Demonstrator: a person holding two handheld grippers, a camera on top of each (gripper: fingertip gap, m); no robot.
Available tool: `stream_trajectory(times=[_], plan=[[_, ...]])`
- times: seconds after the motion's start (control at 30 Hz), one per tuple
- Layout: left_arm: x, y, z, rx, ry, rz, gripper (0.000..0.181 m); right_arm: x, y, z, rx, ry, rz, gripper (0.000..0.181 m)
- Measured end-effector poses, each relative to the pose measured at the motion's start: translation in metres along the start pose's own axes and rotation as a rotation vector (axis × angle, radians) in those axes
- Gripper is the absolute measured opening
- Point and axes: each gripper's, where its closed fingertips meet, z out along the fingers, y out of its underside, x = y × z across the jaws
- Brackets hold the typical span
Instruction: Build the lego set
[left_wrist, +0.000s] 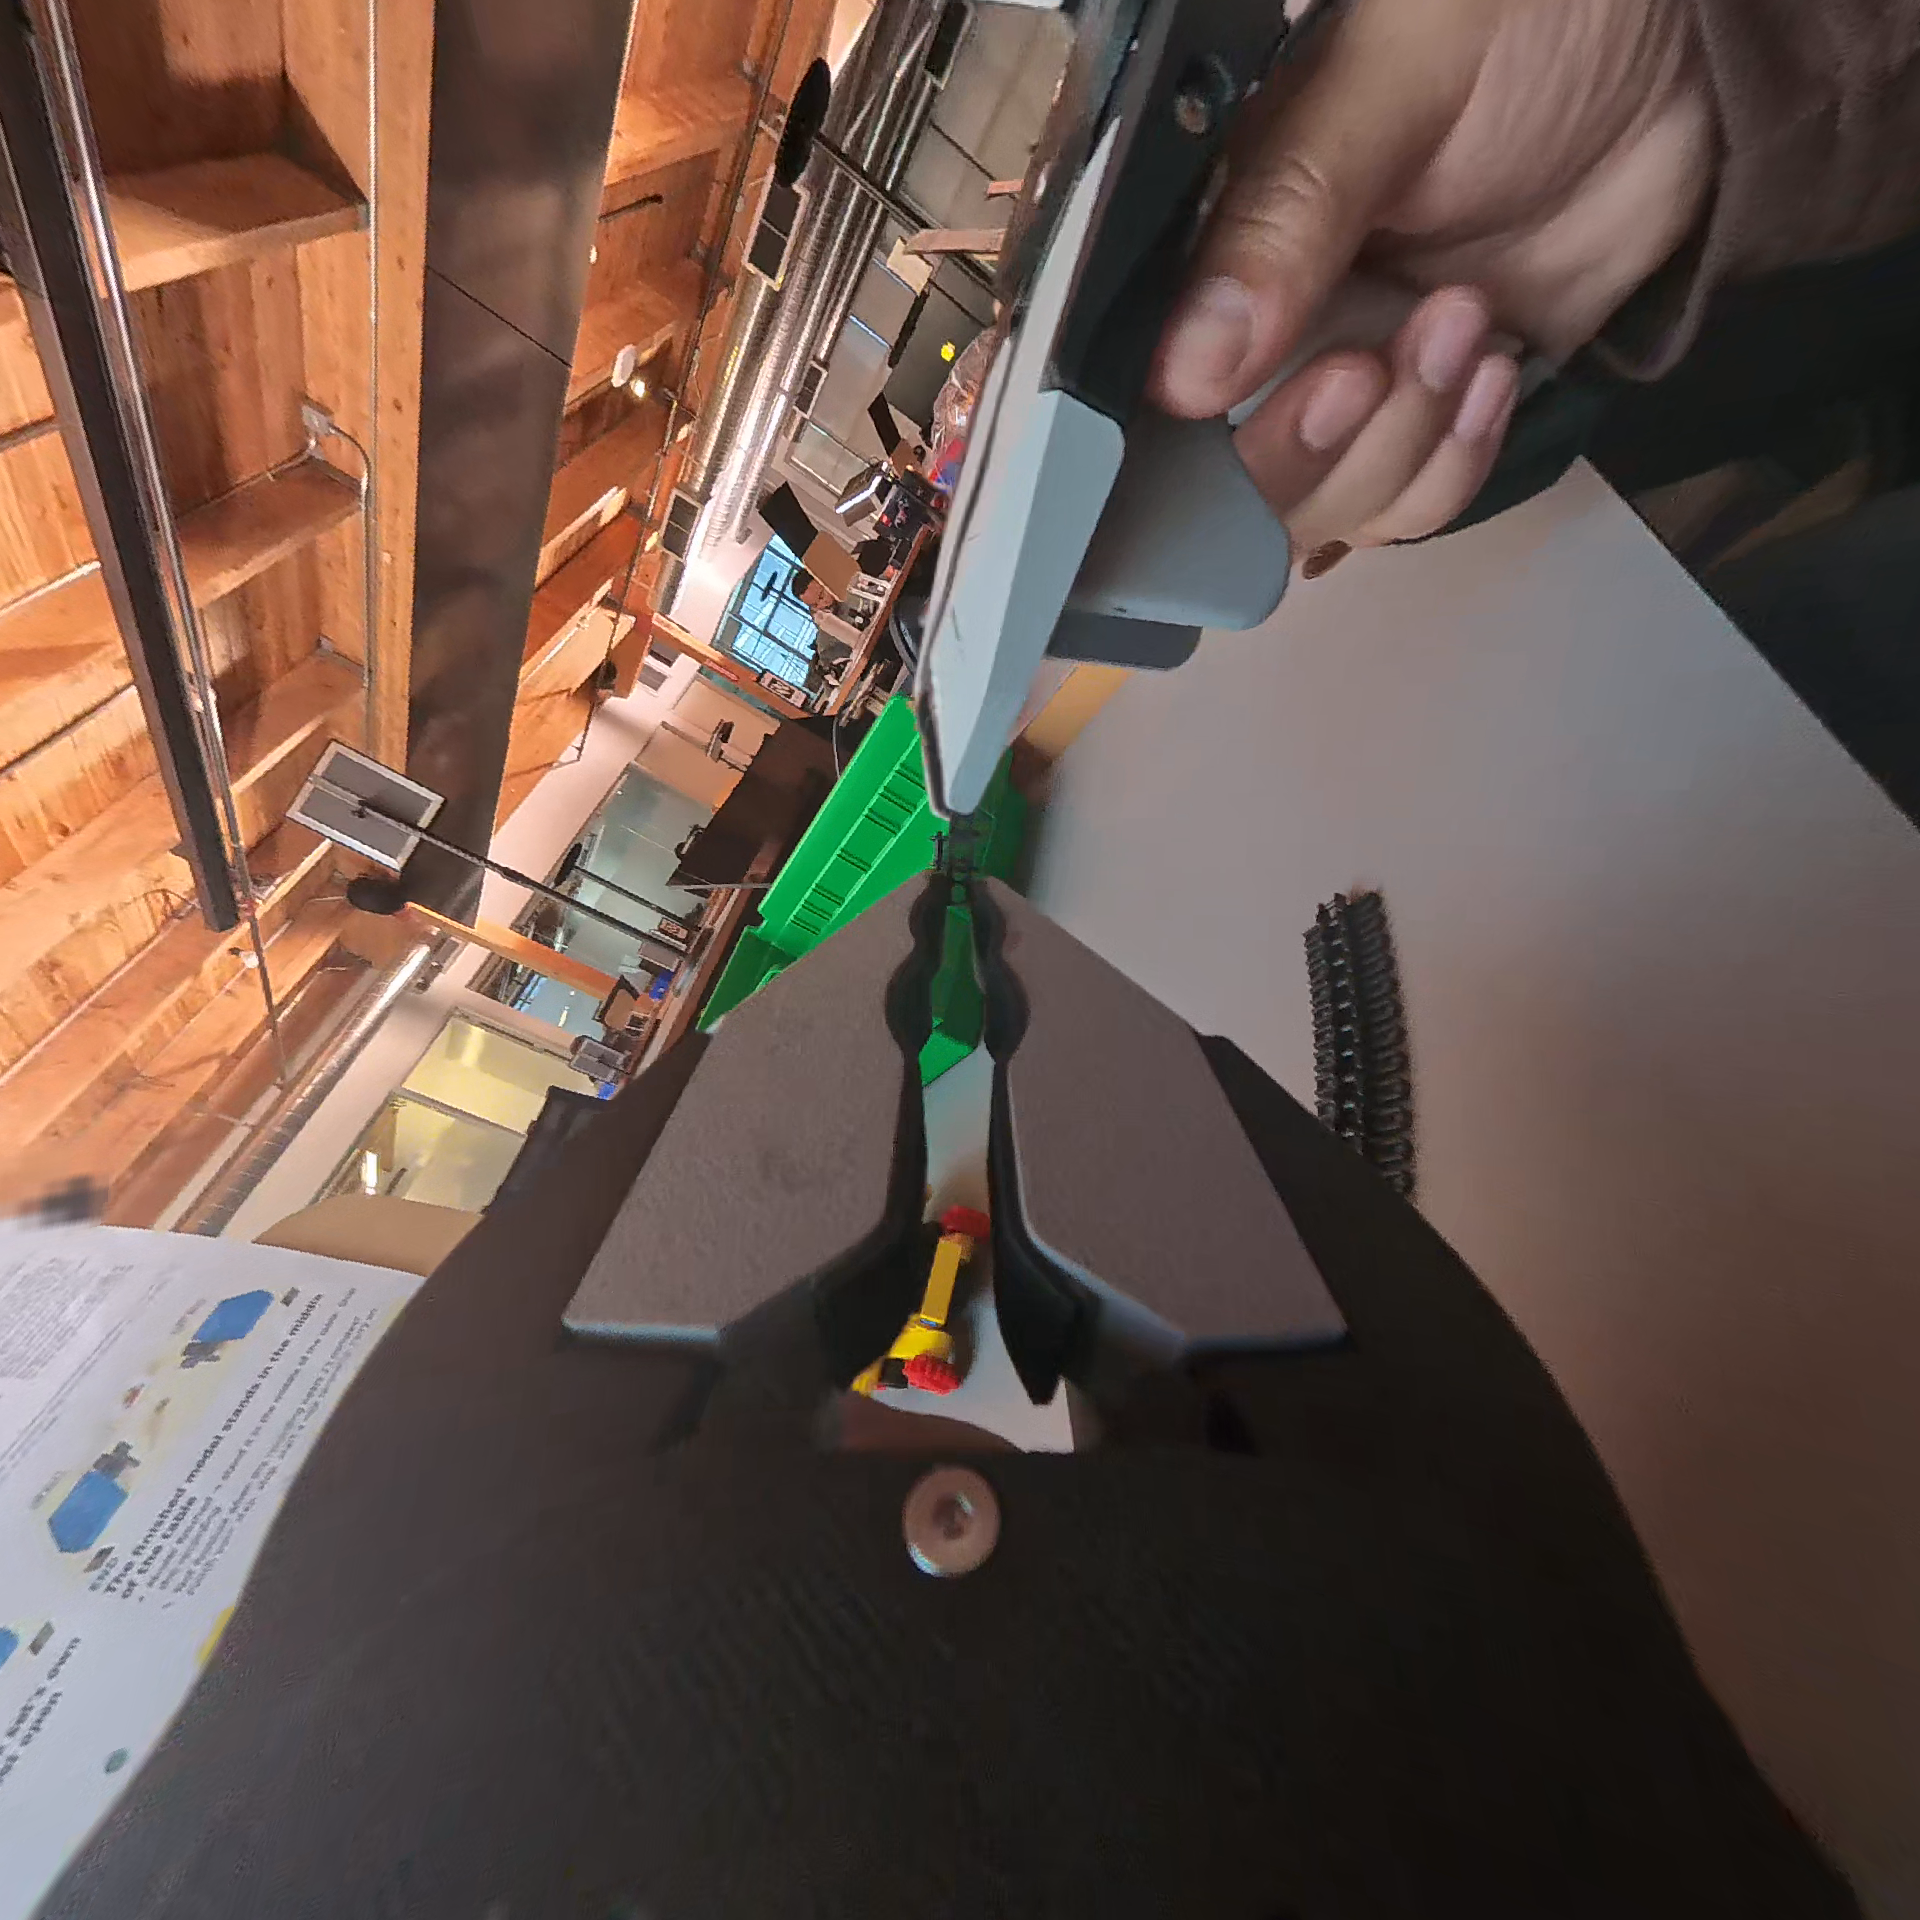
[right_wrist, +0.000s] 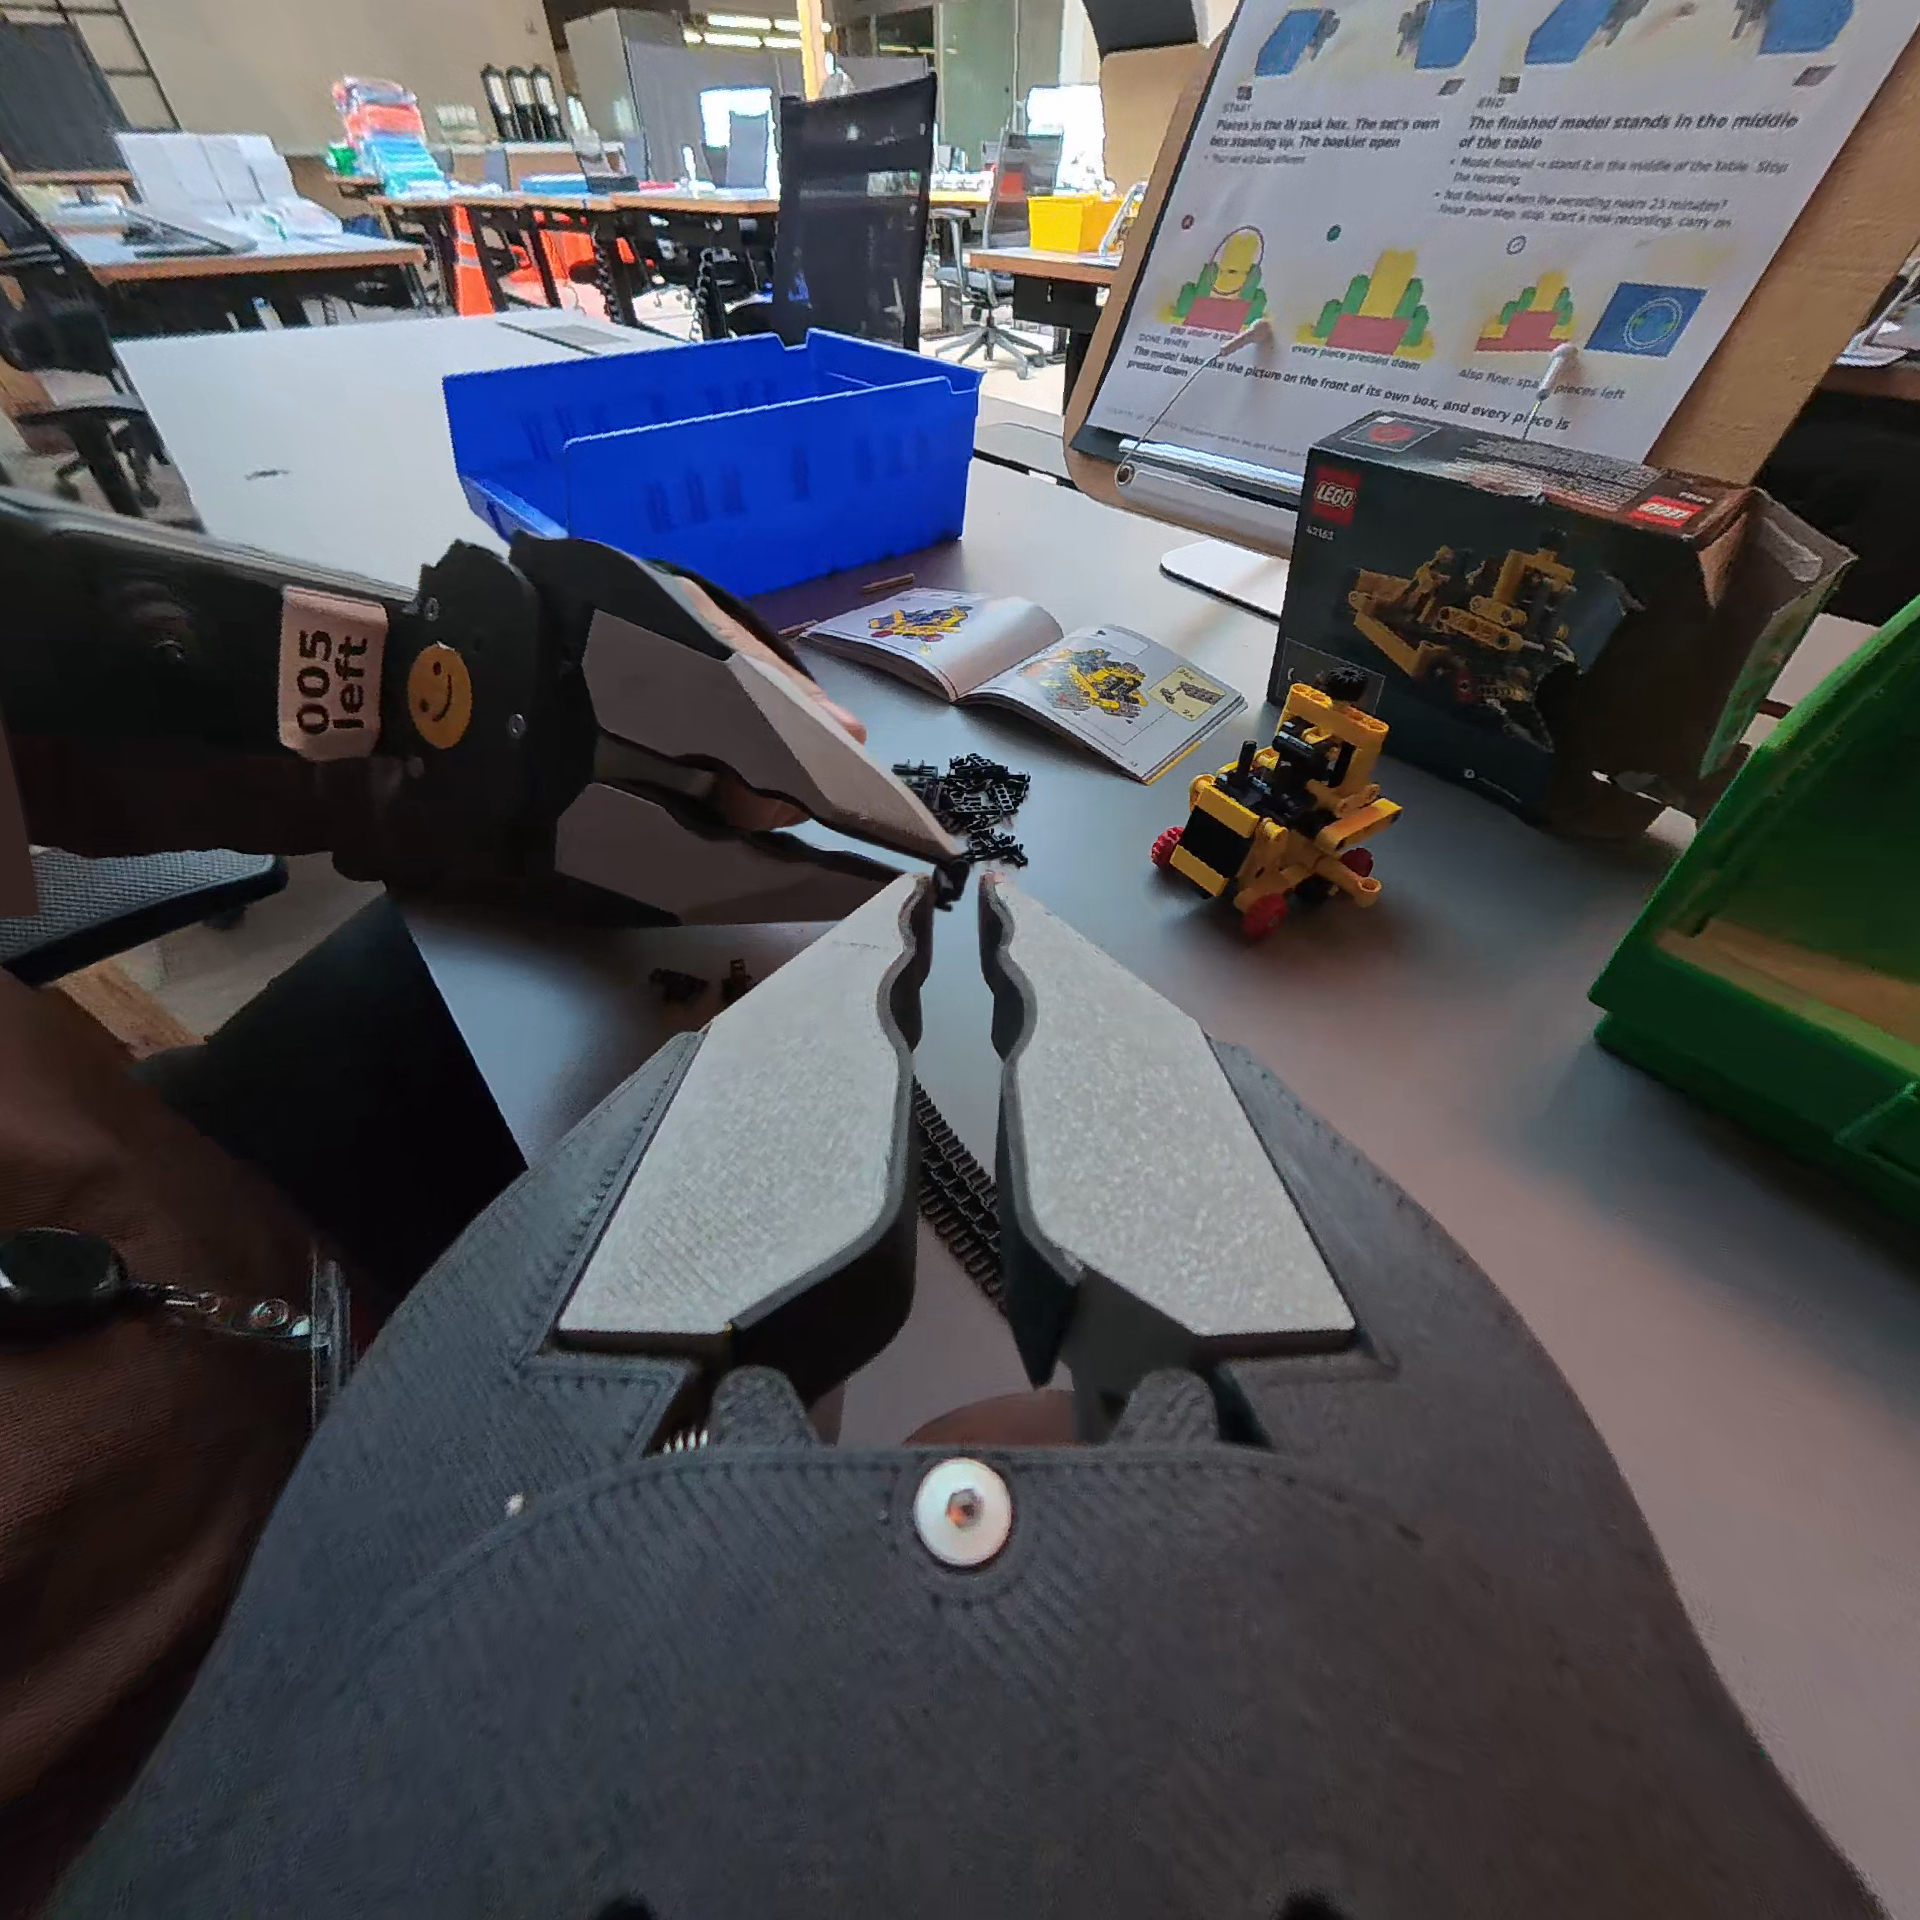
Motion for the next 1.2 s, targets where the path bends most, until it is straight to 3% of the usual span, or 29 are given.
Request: stream_trajectory(times=[0.53,0.73,1.0,1.2], plan=[[-0.004,0.001,0.004,-0.041,-0.041,0.0,0.002,0.003,0.0,0.003,0.023,-0.016,0.006,0.0],[-0.004,-0.005,0.002,-0.04,-0.024,-0.071,0.001,0.002,-0.001,-0.001,0.02,0.027,-0.099,0.0],[0.001,0.006,0.003,-0.091,0.016,-0.154,0.0,0.042,0.023,-0.016,-0.133,0.239,-0.283,0.0],[0.007,0.027,0.008,-0.194,0.064,-0.244,0.0,0.062,0.046,-0.03,-0.322,0.374,-0.53,0.0]])
